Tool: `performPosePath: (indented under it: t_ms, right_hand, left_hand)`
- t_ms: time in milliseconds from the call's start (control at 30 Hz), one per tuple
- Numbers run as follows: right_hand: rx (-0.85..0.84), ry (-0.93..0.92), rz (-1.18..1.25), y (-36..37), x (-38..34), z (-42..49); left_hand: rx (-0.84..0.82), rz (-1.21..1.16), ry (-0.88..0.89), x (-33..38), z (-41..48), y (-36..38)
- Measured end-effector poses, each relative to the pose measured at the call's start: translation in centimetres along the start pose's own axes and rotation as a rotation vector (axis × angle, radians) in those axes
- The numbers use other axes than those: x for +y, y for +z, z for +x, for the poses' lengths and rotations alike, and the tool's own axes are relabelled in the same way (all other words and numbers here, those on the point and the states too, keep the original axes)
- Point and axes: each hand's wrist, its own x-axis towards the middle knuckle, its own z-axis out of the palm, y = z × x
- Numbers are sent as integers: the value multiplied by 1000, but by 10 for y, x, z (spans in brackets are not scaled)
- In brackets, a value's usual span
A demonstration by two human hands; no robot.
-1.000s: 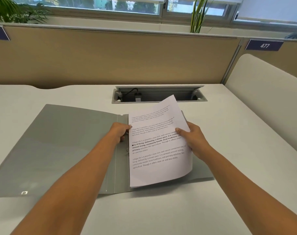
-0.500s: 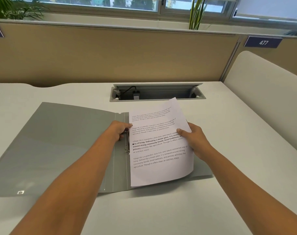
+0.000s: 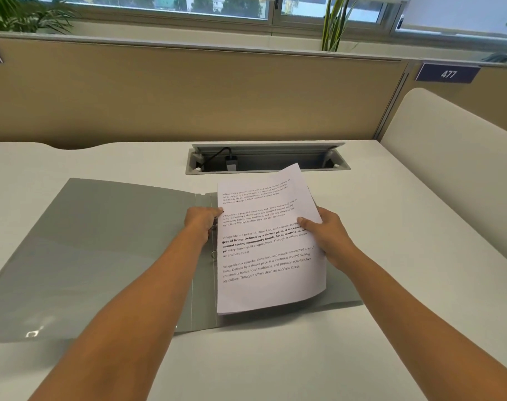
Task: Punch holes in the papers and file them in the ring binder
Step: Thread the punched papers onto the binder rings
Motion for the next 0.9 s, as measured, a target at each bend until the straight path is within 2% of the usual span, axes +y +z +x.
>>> performPosePath:
  t_ms: [367, 900]
  right_hand:
    - [-10, 18, 36, -6, 8, -2]
    - [1, 10, 33, -10, 10, -4]
  left_hand:
    - [-42, 159, 5, -7, 10, -9]
    - [-36, 177, 44, -5, -4, -4]
